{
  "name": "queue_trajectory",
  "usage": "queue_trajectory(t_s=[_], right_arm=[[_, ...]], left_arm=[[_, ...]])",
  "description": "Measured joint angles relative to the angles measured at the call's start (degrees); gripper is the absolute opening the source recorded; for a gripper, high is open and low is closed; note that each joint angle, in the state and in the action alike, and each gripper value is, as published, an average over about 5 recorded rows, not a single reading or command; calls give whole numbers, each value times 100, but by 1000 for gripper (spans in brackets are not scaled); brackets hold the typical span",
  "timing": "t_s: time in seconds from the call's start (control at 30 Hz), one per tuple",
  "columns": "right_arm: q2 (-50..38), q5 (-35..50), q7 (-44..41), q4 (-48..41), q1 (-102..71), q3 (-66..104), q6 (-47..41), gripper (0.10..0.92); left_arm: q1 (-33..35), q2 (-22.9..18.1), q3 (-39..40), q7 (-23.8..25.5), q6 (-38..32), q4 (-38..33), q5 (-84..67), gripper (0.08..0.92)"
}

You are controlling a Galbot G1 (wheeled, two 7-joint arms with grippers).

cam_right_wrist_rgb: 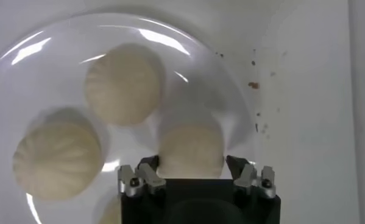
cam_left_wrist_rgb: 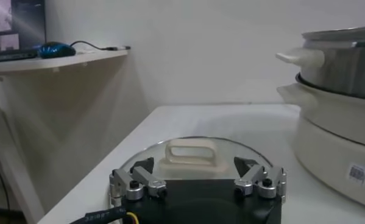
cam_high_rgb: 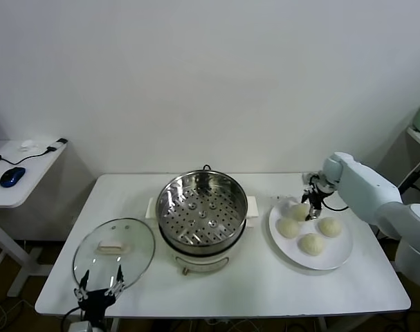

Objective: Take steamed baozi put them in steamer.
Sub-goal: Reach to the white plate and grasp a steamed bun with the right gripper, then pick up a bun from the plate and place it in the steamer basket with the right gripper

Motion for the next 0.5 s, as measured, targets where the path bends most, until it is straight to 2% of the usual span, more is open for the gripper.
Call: queue_trajectory(t_s=[0.23,0.5], right_arm=[[-252,199,-103,459,357,-260,108,679],[-448,994,-262,1681,1808,-1358,305,679]], left_arm=[[38,-20,25,-12,-6,-58,61,823],[58,-17,71,-17,3,-140,106,823]])
